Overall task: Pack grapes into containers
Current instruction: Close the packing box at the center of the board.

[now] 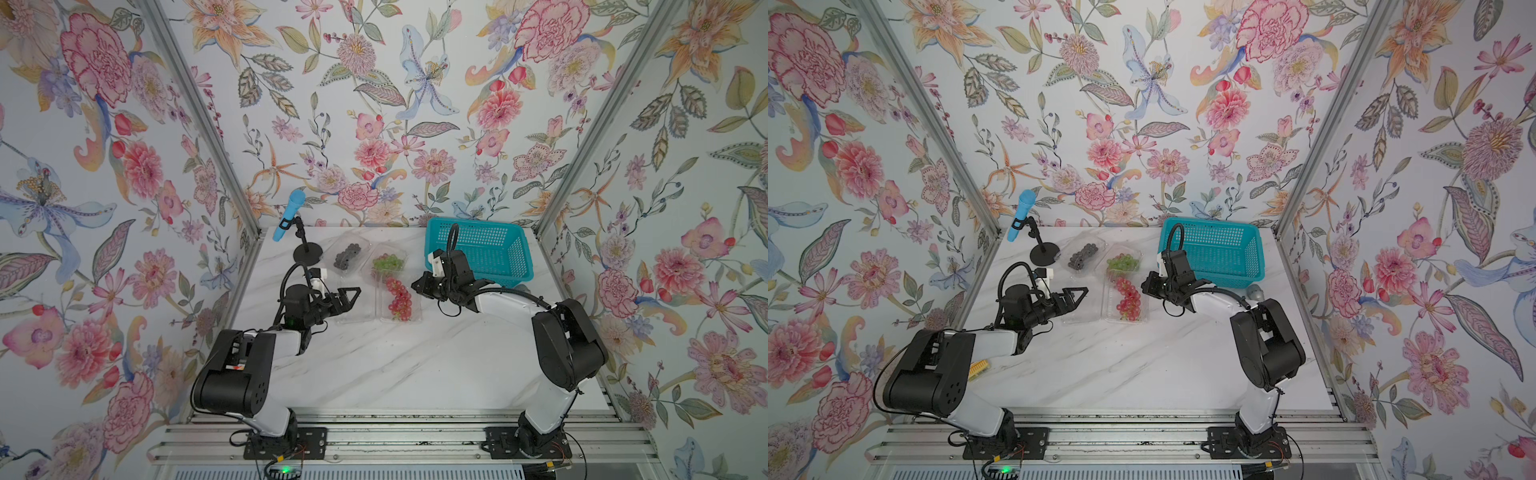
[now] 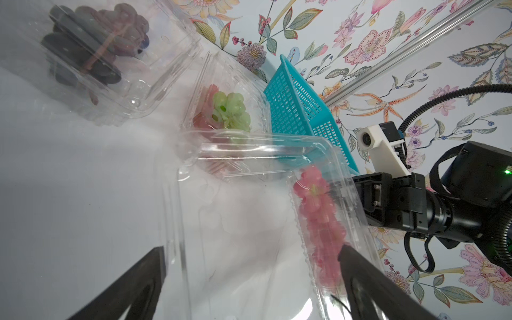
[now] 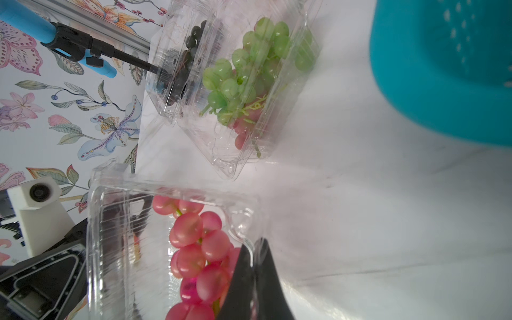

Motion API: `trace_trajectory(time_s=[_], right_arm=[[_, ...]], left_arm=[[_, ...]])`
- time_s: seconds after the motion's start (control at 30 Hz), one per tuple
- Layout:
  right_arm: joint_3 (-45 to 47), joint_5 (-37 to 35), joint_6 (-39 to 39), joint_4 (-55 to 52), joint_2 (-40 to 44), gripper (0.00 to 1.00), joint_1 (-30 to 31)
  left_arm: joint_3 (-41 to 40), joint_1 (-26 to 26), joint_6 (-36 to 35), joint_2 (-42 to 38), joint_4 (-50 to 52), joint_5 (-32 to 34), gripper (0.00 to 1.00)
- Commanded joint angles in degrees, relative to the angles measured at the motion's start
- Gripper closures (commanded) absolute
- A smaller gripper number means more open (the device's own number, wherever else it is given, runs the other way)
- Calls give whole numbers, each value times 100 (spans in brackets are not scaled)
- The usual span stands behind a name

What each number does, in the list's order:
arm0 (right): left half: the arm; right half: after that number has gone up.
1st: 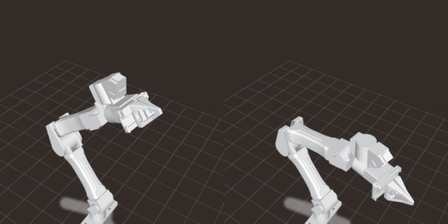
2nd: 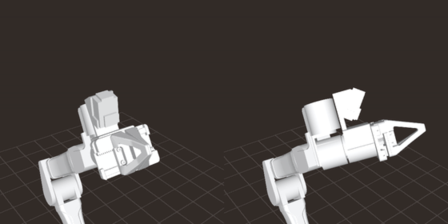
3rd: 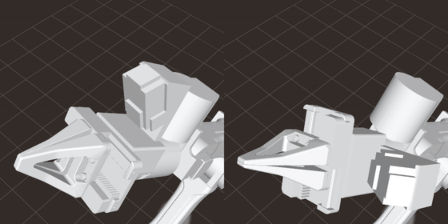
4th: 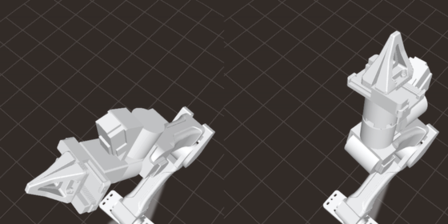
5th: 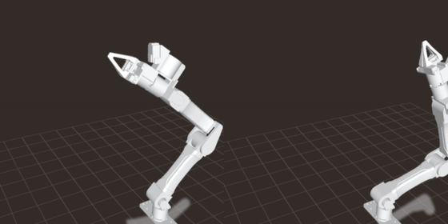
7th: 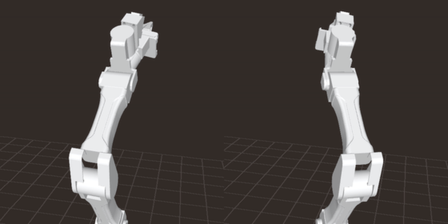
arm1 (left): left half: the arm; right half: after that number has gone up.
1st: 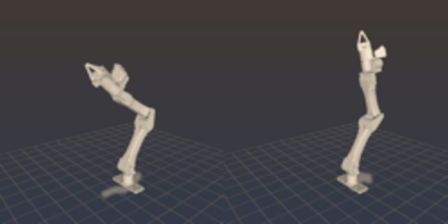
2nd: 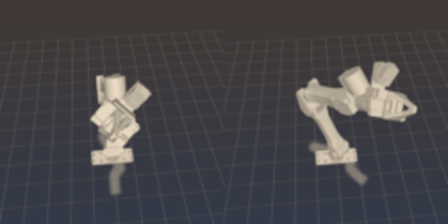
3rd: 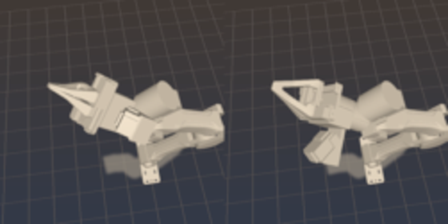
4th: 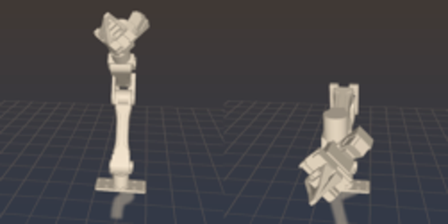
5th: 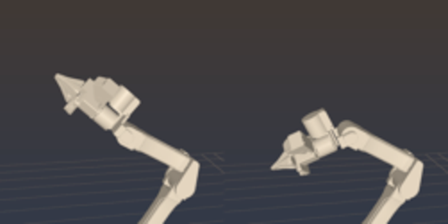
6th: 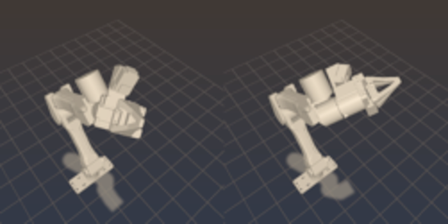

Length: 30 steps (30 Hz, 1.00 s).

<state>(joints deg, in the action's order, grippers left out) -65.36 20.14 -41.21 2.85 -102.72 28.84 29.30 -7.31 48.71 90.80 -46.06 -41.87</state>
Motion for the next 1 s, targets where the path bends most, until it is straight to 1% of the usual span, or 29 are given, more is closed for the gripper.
trace_trajectory(time_s=[0.0, 0.1, 0.13, 0.3, 0.5, 0.63, 0.97], right_arm=[[-202, -58, 34, 111, -111, 100, 49], [-287, -194, 94, -21, -195, 100, 95], [-305, -244, 112, -54, -220, 100, 112], [-459, -641, 284, -417, -345, 100, 235], [-459, -1035, 409, -644, -432, 100, 289], [-455, -1140, 421, -696, -523, 100, 314], [-786, -1314, 64, -648, -887, 99, 600]], left_arm=[[145, -117, 128, 12, -245, -233, 0], [202, -189, 93, -63, -88, -198, 0], [213, -192, 72, -263, -34, -183, 0], [276, -200, -25, -556, 291, -147, 0], [260, -198, -174, -782, 653, -69, 0], [235, -258, -167, -821, 663, -62, 0], [596, -715, -239, -743, 875, 172, 0]])
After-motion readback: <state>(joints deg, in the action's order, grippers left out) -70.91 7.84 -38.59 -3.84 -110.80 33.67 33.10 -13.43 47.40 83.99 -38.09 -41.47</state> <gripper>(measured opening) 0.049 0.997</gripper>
